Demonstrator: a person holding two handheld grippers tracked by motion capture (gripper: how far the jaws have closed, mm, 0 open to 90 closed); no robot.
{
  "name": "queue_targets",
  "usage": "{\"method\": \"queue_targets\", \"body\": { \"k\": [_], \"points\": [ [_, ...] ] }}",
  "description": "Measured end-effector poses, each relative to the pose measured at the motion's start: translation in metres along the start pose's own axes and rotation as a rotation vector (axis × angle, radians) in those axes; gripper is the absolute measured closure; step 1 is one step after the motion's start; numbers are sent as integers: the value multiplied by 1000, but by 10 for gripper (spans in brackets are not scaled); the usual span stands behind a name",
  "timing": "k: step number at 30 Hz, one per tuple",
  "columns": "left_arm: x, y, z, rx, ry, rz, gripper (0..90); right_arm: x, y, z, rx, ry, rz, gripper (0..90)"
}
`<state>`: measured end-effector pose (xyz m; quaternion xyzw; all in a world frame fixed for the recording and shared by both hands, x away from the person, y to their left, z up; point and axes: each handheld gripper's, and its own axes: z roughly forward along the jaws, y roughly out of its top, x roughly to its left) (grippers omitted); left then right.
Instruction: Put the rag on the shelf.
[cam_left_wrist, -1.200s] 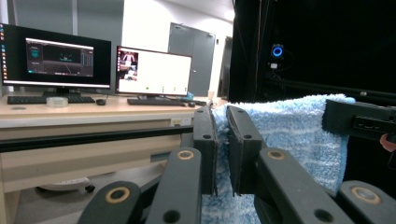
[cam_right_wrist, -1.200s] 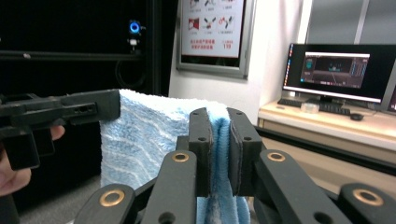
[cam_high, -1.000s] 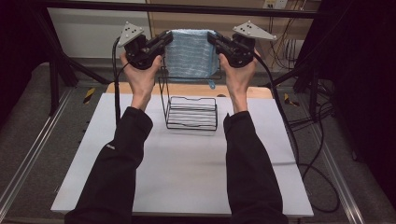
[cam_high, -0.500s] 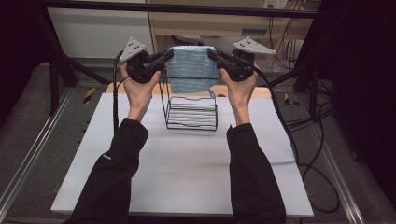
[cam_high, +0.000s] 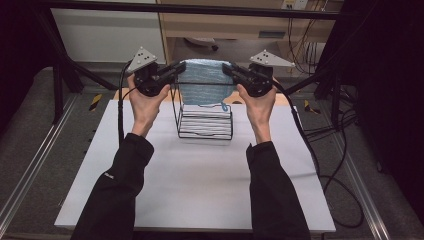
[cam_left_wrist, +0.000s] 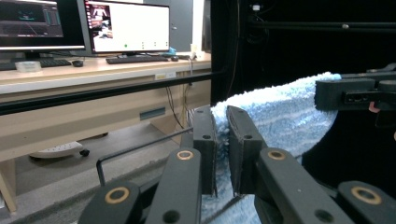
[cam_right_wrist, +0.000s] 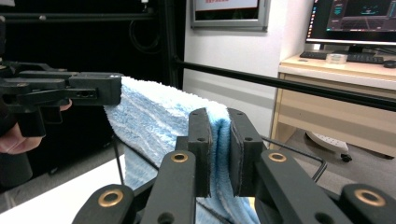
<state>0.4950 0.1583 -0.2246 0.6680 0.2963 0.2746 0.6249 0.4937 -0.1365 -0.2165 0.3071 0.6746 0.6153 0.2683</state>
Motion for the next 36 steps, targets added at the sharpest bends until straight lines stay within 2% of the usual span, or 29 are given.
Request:
{"method": "queue_targets", "body": {
  "k": [8,15,26,30,33,36],
  "points": [
    [-2,-6,-12,17,-32,13,822,8,-2,-7,28,25,-34,812],
    [-2,-12,-16,57,-53,-23,812,12,-4,-10,68,41,-42,808],
    [-6,-15,-19,134,-73,-21,797,11,-16,-10,104,72,-23,806],
    [-5,-11,-20,148,-78,-29,786,12,-18,-10,112,78,-41,807],
    [-4,-2,-22,147,-80,-47,766,12,-18,-10,114,83,-46,808],
    [-5,7,-22,154,-73,-46,761,12,-18,-10,123,87,-52,808]
  ]
}}
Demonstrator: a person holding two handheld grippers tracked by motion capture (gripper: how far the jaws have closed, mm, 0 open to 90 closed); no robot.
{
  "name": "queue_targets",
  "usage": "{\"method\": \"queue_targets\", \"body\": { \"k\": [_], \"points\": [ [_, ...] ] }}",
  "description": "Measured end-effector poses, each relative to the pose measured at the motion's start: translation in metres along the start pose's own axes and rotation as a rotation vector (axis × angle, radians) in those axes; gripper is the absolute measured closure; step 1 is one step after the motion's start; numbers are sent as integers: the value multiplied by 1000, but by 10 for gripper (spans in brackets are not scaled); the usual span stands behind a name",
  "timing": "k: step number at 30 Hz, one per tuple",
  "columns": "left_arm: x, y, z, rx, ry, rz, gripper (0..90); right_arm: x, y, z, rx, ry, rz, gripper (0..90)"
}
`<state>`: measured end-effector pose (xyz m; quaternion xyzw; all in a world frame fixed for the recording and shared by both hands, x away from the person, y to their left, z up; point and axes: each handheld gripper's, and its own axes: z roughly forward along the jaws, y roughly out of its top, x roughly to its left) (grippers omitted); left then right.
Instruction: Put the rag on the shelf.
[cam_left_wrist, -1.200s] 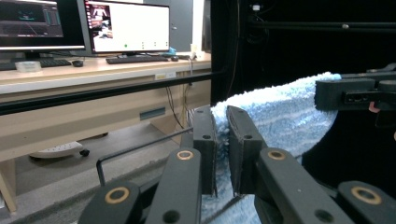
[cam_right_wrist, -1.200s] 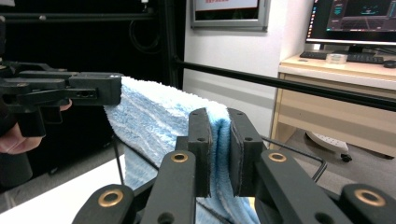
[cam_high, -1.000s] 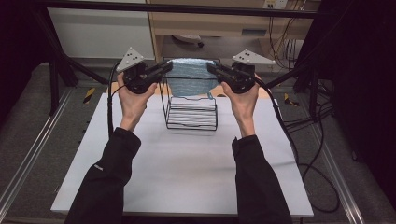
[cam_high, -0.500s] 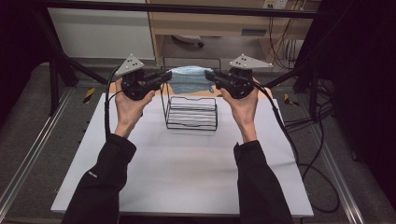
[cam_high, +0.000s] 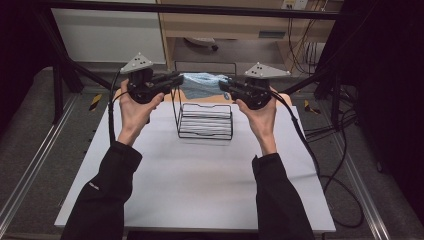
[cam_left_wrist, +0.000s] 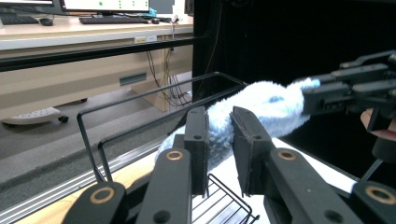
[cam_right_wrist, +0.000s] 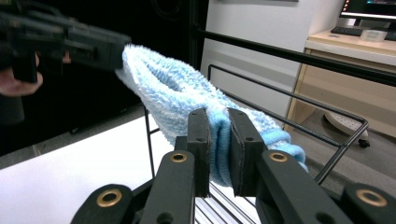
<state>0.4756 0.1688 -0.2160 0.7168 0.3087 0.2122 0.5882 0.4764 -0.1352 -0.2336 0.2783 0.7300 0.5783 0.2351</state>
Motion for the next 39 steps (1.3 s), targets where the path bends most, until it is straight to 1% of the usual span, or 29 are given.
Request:
{"method": "queue_targets", "body": {
  "k": [7,10,13,16,18,19,21,24,25,28,32,35,36,39],
  "points": [
    [0,9,0,0,4,-21,763,0,-1,-1,14,5,-14,807],
    [2,12,1,13,9,-32,773,1,-1,-1,21,9,-20,806],
    [4,16,3,21,18,-30,787,1,-1,-1,23,12,-22,806],
    [6,19,2,9,24,-37,813,1,-1,-1,28,14,-29,806],
    [7,19,3,18,33,-28,829,2,-2,-1,32,13,-36,806],
    [7,18,4,35,36,-24,840,2,-2,-1,32,14,-36,806],
    [7,15,7,69,25,-21,858,2,-2,-1,32,15,-42,805],
    [7,8,9,99,-13,-22,891,3,-3,-1,36,14,-50,799],
    [7,5,10,121,-27,-15,892,3,-3,-1,39,15,-51,794],
    [5,-2,12,165,-32,15,895,3,-3,-2,48,18,-44,776],
    [3,-10,14,189,-38,36,897,3,-2,-2,51,25,-28,729],
    [1,-15,16,198,-34,40,897,4,-1,-4,50,31,-11,680],
    [1,-16,17,203,-35,44,897,4,-1,-4,45,30,-5,656],
    [0,-20,19,207,-31,52,898,4,1,-6,32,29,11,630]
  ]
}}
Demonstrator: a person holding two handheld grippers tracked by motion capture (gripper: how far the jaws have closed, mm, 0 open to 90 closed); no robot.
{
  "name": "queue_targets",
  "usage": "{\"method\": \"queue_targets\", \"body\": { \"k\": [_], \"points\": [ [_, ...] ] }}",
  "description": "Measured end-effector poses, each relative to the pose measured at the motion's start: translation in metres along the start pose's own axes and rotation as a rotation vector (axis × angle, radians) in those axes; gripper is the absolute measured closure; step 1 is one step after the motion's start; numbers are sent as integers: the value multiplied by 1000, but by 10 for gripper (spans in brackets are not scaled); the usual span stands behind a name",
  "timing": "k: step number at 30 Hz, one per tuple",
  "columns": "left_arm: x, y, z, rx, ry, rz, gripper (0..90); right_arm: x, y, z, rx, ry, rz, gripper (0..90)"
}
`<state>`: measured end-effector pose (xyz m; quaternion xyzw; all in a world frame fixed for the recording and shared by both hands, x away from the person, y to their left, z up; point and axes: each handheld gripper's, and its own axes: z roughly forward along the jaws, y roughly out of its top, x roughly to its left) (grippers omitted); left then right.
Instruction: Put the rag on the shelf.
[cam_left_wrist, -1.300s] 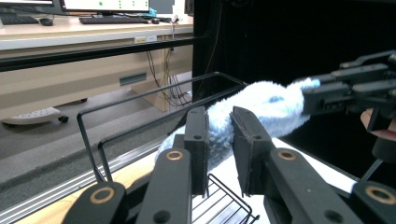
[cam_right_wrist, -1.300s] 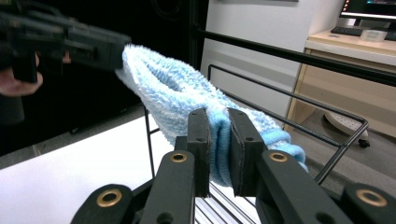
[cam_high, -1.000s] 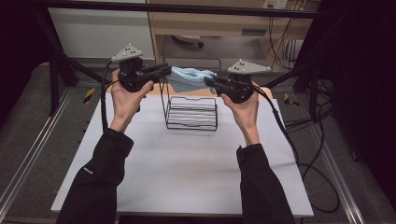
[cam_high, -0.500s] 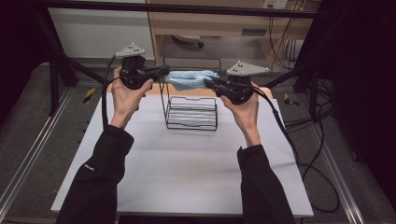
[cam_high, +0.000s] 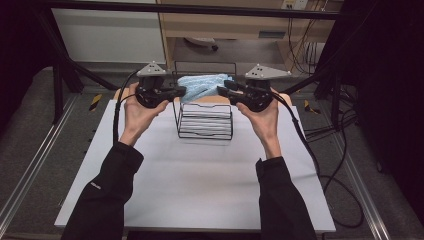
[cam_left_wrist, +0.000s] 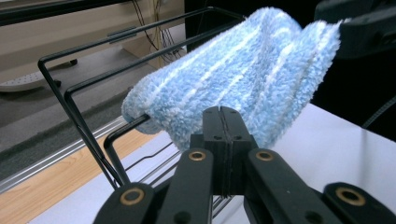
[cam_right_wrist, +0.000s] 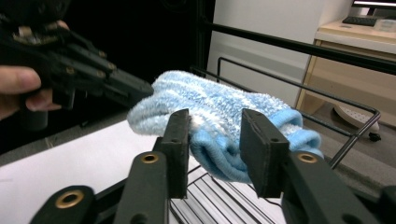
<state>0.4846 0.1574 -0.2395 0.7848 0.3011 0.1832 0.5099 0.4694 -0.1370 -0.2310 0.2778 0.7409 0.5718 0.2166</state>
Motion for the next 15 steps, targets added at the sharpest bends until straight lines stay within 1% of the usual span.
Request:
{"method": "queue_targets", "body": {
  "k": [3,5,8,10,11,12,14,15],
  "points": [
    [-1,-2,2,4,9,11,898,-1,1,-1,-21,1,23,606],
    [-1,-3,4,12,17,23,898,-1,2,-2,-34,0,32,579],
    [-2,-4,6,26,29,41,898,-1,5,-4,-51,4,44,567],
    [-3,-5,9,44,38,56,898,-1,8,-6,-64,1,44,563],
    [-3,-7,10,46,39,59,898,0,10,-7,-67,0,37,566],
    [-2,-8,12,43,38,55,898,1,11,-7,-72,1,36,584],
    [-1,-11,13,36,33,43,898,4,14,-6,-58,16,30,694],
    [-1,-12,13,32,32,41,898,5,13,-5,-36,24,35,748]
  ]
}}
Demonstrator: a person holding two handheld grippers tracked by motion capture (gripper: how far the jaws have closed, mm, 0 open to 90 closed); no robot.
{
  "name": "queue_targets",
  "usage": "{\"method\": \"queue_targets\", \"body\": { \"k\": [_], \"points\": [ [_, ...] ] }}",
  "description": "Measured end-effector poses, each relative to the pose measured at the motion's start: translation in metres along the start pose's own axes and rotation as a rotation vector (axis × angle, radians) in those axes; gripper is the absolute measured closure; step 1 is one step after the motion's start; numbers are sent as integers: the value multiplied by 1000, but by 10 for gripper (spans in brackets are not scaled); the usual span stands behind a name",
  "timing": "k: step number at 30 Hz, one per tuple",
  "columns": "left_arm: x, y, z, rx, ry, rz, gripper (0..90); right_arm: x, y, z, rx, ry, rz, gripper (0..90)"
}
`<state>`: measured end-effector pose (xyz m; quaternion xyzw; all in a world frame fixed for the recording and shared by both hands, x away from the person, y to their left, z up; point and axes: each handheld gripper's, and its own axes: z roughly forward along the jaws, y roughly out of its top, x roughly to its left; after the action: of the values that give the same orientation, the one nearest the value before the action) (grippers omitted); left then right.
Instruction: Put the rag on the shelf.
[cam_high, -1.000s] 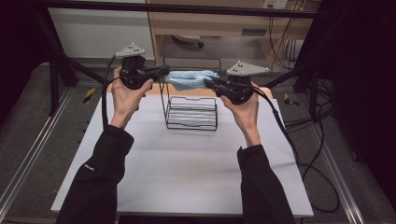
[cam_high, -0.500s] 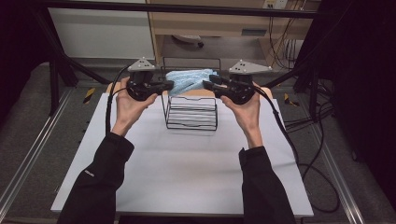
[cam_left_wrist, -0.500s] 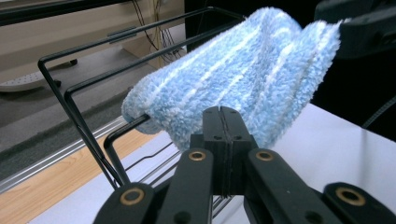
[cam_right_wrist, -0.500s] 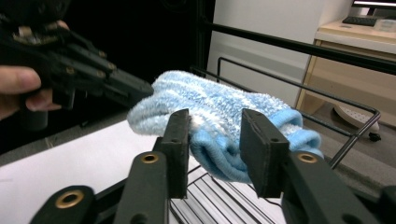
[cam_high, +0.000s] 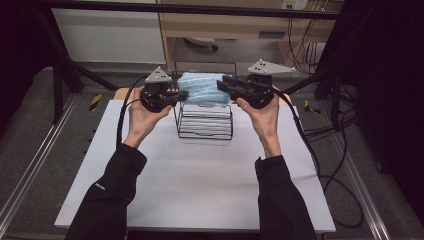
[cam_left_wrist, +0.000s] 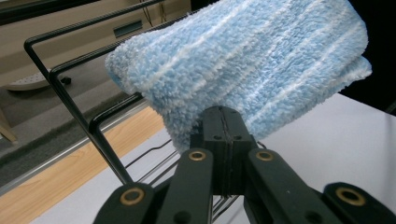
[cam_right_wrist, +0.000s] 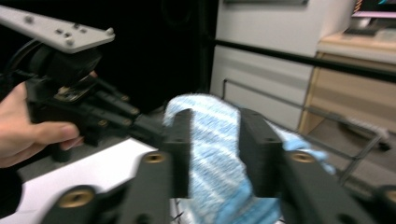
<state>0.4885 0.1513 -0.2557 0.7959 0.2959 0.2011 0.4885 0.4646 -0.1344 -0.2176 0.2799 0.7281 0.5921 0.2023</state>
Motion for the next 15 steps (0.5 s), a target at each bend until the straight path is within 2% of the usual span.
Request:
{"method": "queue_targets", "body": {
  "k": [3,6,11,15],
  "points": [
    [0,-2,0,-11,2,-3,898,0,-11,10,104,-21,0,840],
    [0,-4,0,-22,9,1,897,-5,-25,15,138,-33,26,879],
    [1,-6,2,-41,12,-4,897,-14,-43,18,139,-43,57,875],
    [1,-7,3,-51,16,-9,897,-17,-52,19,131,-72,41,862]
  ]
}}
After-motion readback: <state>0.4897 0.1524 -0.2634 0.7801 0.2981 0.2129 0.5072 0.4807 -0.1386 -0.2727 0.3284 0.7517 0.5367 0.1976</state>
